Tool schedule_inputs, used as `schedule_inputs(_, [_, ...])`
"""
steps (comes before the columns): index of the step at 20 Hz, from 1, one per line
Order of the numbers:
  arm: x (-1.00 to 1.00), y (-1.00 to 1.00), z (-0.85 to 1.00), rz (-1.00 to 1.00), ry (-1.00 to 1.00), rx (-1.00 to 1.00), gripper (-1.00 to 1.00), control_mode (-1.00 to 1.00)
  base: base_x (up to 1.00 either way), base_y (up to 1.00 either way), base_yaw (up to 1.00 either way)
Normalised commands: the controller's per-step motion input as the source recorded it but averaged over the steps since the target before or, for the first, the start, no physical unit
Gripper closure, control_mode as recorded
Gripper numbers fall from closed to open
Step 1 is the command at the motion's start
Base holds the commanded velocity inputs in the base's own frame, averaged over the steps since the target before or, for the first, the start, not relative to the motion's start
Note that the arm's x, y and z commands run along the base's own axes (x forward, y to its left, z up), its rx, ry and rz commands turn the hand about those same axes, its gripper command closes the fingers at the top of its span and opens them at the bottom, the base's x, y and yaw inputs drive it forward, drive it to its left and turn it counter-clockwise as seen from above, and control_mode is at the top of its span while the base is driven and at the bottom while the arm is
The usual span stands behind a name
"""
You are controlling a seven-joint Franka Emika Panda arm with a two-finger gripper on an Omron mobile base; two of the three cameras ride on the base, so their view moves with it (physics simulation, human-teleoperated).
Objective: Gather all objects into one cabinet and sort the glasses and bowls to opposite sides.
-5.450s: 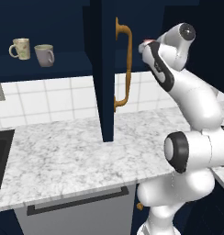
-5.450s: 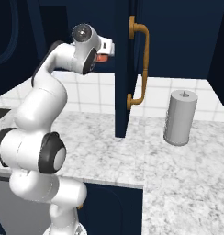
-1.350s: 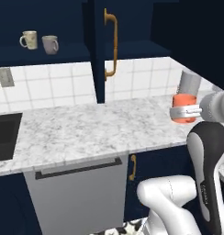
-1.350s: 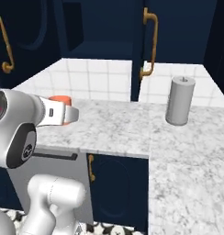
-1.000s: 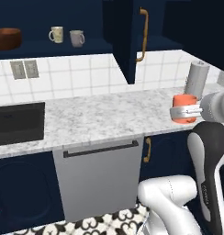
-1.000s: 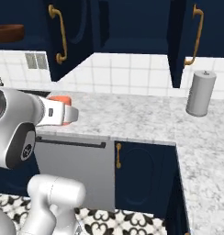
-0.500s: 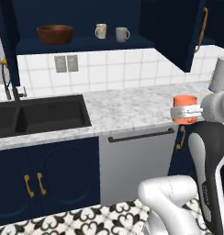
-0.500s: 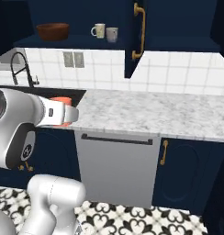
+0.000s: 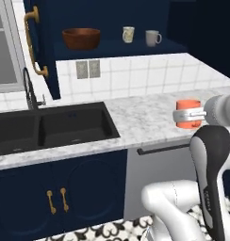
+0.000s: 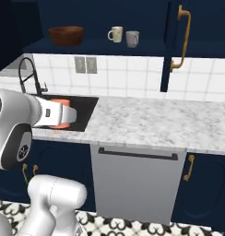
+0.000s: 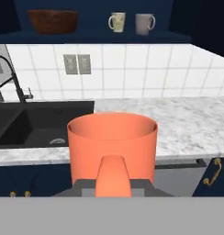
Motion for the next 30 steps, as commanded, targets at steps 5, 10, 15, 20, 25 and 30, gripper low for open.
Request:
schedule_inputs(5, [0.0,0.0,0.0,0.0,0.0,0.0,1.0,1.0,0.72,-0.27,-0.01])
schedule_inputs(10, [0.0,0.0,0.0,0.0,0.0,0.0,1.0,1.0,0.45,-0.45,0.11])
schedule_inputs(15, [0.0,0.0,0.0,0.0,0.0,0.0,1.0,1.0,0.4,-0.29,0.11])
schedule_inputs(20, [0.0,0.0,0.0,0.0,0.0,0.0,1.0,1.0,0.48,0.0,0.03])
schedule_inputs(25, [0.0,0.0,0.0,0.0,0.0,0.0,1.0,1.0,0.5,0.0,0.0])
schedule_inputs(30, [0.0,0.0,0.0,0.0,0.0,0.0,1.0,1.0,0.52,0.0,0.0])
